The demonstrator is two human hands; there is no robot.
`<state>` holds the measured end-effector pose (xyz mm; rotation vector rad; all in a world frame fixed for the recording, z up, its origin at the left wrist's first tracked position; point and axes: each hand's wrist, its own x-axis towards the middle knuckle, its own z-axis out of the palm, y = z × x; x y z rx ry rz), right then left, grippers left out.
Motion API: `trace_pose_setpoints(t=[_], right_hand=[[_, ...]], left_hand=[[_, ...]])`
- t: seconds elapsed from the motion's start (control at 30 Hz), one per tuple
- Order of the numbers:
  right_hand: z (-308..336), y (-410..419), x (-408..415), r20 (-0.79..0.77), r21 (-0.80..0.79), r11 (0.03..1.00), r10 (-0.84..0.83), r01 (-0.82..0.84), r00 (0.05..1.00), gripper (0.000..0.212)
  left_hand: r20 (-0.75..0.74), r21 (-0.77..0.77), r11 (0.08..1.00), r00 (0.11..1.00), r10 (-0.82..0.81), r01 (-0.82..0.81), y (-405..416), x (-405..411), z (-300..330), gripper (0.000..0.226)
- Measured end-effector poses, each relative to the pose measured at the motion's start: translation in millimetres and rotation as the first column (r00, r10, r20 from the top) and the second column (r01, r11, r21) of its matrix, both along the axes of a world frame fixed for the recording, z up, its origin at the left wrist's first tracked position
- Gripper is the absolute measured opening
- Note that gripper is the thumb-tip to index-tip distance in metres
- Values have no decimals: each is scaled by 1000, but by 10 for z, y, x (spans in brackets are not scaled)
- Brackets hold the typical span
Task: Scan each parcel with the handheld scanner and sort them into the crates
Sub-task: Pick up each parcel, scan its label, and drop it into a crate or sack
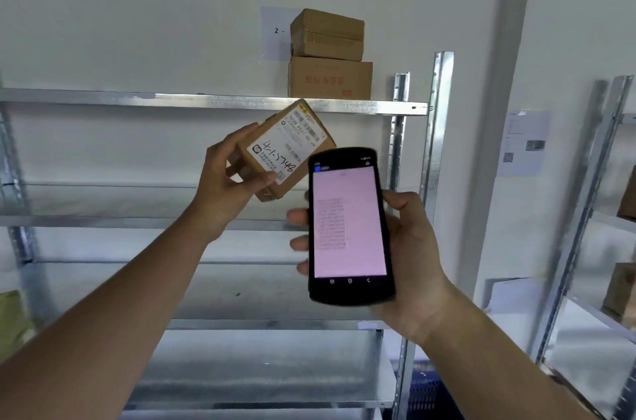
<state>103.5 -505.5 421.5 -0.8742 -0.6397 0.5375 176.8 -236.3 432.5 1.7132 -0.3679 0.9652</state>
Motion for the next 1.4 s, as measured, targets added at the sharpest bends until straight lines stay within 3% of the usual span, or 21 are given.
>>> trace_pose_setpoints(t=[0.13, 0.23, 0.37, 0.47, 0.57, 0.7, 0.83, 1.27, 1.4], right_hand=[[8, 465, 149, 24, 64, 997, -52, 51, 998, 62], [-107, 960, 225, -35, 64, 998, -11, 13, 999, 64], [-356, 1836, 88, -77, 51, 996, 70, -66, 995, 72], [-520, 2559, -86, -115, 79, 981, 183, -175, 976, 65], [-655, 3292, -255, -171, 86, 964, 263, -251, 950, 59], [-822, 4186, -479, -198, 86, 951, 310, -299, 930, 74], [-897, 4943, -597, -228, 66, 923, 384, -379, 895, 71], [-1760, 7634, 32, -325, -59, 908, 375, -414, 868, 68], [-2002, 8466, 348, -355, -54, 905, 377, -422, 855, 64]], left_hand=[[-74, -228, 973, 997, 4, -21, 349, -301, -240, 73], [-141, -330, 934, 985, 96, -138, 792, -641, -521, 73], [-227, -357, 883, 945, 234, -304, 1524, -1146, -877, 71], [-276, -370, 848, 917, 289, -378, 2061, -1519, -1052, 67], [-291, -361, 831, 898, 331, -424, 2690, -1819, -1256, 67], [-382, -383, 765, 843, 379, -518, 3467, -2133, -1494, 67], [-483, -380, 698, 774, 410, -607, 4192, -2400, -1701, 69], [-665, -325, 494, 567, 487, -806, 6728, -2107, -2601, 62], [-725, -342, 391, 505, 469, -854, 7527, -1942, -2857, 78]])
